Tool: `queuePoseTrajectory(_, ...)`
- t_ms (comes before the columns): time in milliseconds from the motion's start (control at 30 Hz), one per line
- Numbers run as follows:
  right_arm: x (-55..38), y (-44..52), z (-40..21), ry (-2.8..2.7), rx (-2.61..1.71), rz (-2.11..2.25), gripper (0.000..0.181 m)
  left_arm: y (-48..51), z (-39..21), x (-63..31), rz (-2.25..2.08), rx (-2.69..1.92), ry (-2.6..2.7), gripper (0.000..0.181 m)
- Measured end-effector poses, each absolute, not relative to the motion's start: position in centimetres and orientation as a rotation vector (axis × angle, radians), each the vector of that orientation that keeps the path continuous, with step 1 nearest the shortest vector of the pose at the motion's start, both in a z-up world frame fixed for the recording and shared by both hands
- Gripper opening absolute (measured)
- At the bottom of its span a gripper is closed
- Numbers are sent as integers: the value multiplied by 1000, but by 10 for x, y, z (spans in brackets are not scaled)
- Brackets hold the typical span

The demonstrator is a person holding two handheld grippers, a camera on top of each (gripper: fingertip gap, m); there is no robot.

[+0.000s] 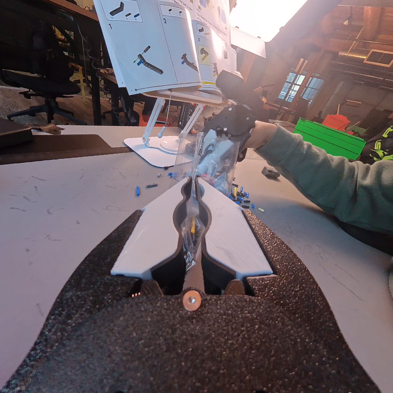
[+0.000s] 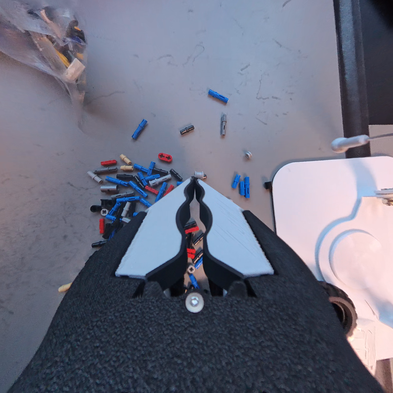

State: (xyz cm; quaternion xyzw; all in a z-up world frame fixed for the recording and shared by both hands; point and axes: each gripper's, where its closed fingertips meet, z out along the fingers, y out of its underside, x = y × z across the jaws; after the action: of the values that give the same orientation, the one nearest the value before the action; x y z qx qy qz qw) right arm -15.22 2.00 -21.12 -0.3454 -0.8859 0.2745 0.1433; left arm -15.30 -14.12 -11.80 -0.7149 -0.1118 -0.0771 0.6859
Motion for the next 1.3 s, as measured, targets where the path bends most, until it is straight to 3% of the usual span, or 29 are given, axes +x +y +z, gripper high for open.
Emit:
queuePoseTrajectory(133, -135, 18, -188, -2501, -916, 925, 0, -141, -118, -153, -174, -1602, -250, 2)
queuePoseTrajectory(400, -106, -37, -74, -2188, -577, 1481, 0, -125, -118, -114, -286, -1618, -100, 2)
queuePoseTrajectory(667, -91, -80, -107, -2450, -400, 1324, 0, -114, -123, -89, -240, -1677, -7, 1)
queuePoseTrajectory(767, -87, -71, -95, -2379, -453, 1418, 11, -116, -120, -92, -245, -1662, -23, 1)
queuePoseTrajectory(967, -85, -33, -65, -2172, -571, 1564, 11, -118, -120, -97, -255, -1653, -45, 1)
queuePoseTrajectory(1067, -95, -6, -78, -2130, -669, 1429, 9, -118, -120, -98, -251, -1653, -47, 1)
queuePoseTrajectory(1167, -108, 54, -131, -2214, -860, 957, 12, -120, -118, -100, -239, -1647, -54, 1)
queuePoseTrajectory(1300, -88, 120, -199, -2356, -1109, 505, 53, -124, -116, -106, -228, -1635, -73, 1)
